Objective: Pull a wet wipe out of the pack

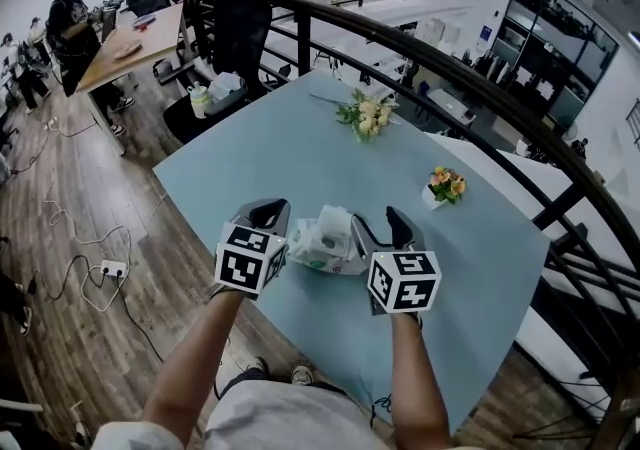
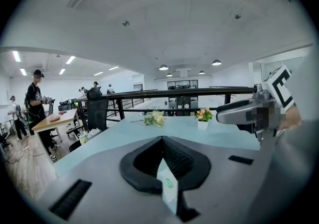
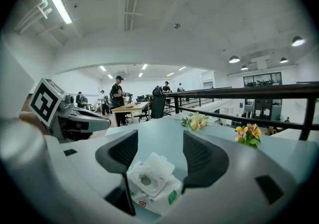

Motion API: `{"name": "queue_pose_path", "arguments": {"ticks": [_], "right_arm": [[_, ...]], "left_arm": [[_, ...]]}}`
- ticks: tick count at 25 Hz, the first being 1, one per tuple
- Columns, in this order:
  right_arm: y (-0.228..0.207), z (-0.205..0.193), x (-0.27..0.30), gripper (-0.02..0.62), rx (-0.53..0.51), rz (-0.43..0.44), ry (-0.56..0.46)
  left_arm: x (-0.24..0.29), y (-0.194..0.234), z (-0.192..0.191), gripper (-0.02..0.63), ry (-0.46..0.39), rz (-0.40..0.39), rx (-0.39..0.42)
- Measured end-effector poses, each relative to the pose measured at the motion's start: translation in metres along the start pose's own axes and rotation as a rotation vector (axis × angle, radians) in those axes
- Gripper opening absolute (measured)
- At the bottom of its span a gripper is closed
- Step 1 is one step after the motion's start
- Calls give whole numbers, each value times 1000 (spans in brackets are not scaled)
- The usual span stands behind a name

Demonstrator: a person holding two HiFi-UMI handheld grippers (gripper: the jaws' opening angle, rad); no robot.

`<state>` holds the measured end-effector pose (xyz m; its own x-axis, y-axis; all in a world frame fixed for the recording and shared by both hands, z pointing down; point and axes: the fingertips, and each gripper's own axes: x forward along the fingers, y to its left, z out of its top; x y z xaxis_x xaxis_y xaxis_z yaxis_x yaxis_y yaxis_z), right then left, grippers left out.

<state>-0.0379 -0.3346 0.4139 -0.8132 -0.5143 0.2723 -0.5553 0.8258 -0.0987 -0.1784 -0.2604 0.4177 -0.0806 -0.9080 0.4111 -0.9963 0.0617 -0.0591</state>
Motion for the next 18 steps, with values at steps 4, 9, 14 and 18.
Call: {"name": "queue_pose_path", "arguments": {"ticks": [4,9,14,18], "right_arm": [[-7,-1,6,267,2,-21,-2],[-15,-4,12,267,8,-59,-2],[-22,-7,24,267,22,-118,3],[-23,-8,34,267,35,-177,10]], "left_arm": [[13,1,3,-6,-3,-23,14],[27,4,8,-6,-14,-57,29],[48,12,9,-6,-15,-113,39],[65,19,11,-6,-15,-177,54]]}}
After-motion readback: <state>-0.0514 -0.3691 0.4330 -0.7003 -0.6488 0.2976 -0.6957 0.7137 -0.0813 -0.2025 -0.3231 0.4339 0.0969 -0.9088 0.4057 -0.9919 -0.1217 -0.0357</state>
